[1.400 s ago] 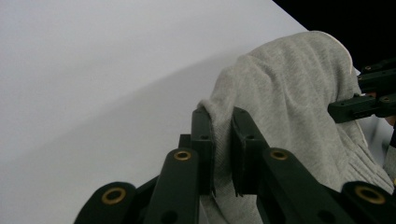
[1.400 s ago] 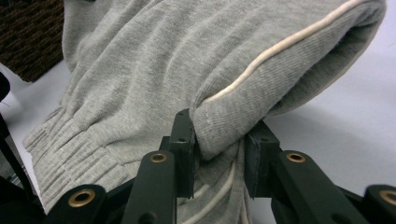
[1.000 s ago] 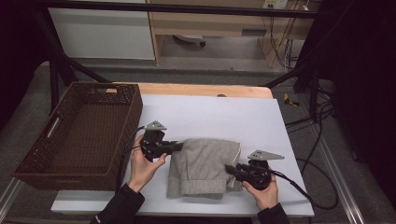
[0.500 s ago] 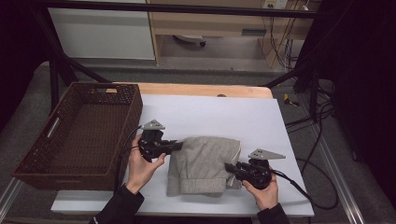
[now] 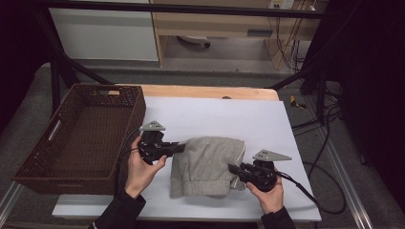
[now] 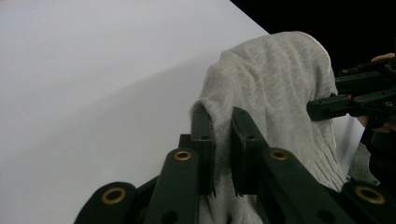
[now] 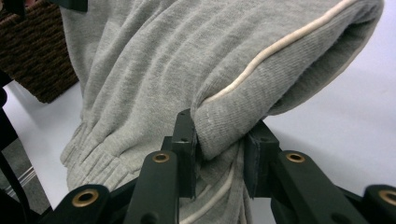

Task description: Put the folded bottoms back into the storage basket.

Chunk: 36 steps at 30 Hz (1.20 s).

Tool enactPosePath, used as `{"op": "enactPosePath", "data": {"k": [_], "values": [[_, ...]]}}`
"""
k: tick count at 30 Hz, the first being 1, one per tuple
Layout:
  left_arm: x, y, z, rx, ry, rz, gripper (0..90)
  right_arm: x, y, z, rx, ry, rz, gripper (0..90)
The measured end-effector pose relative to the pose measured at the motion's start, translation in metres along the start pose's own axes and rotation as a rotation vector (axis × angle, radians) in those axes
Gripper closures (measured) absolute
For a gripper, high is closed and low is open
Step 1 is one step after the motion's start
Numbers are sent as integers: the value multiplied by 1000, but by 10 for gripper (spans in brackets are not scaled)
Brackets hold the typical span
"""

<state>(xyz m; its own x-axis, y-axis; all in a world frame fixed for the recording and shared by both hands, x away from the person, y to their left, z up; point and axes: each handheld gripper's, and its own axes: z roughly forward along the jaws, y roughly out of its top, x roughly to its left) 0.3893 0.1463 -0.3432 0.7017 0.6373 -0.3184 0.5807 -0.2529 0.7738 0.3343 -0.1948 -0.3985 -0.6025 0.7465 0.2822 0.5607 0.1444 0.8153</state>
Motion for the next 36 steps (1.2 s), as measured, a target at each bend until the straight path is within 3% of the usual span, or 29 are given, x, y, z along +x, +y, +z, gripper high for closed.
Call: {"op": "enactPosePath", "data": {"k": [36], "values": [[4, 20, -42, -28, 48, 23, 814, 24, 31, 9, -60, 28, -43, 705]]}}
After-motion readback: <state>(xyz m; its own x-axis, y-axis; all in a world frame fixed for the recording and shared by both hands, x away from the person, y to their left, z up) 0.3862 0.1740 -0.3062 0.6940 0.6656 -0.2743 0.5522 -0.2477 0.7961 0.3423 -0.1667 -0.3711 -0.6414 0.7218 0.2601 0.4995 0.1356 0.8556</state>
